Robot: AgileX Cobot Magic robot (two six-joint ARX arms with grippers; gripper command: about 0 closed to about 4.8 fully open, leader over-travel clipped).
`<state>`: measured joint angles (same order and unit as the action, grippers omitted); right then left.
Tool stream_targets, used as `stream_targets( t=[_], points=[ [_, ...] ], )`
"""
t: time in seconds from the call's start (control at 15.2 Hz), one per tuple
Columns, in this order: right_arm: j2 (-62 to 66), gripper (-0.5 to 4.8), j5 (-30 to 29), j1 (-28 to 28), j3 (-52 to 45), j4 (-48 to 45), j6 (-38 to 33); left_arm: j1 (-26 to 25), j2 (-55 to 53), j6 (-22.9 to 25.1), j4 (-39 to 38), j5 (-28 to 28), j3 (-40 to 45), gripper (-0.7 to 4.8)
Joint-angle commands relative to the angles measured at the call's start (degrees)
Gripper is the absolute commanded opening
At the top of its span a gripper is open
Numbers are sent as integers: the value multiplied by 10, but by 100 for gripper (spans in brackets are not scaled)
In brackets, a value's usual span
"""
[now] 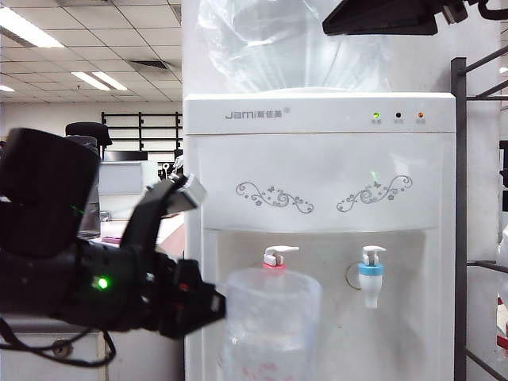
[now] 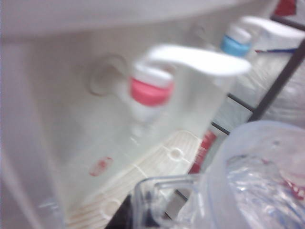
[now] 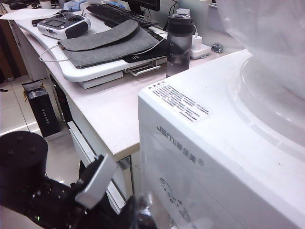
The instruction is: Pick up the plastic mug from the left desk, go to the hot water outlet of the water dispenser, press the vertical switch to get some water, then put the mug back on the desk.
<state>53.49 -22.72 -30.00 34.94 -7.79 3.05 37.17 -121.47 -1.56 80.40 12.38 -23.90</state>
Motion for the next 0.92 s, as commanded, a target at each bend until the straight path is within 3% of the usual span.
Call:
stream_targets(
  t=[0.07,0.46,0.92],
  points=[
    [-1,-6,-1,0,2,-6,0,3,-55,-13,29,-8,-41,-6],
    [-1,-6,-1,0,2,-6,0,3,-105,-50,29,-99,-65,-6],
    [-1,-6,-1,0,2,-6,0,3,-111,-66,15,-139,-96,-6]
  ],
)
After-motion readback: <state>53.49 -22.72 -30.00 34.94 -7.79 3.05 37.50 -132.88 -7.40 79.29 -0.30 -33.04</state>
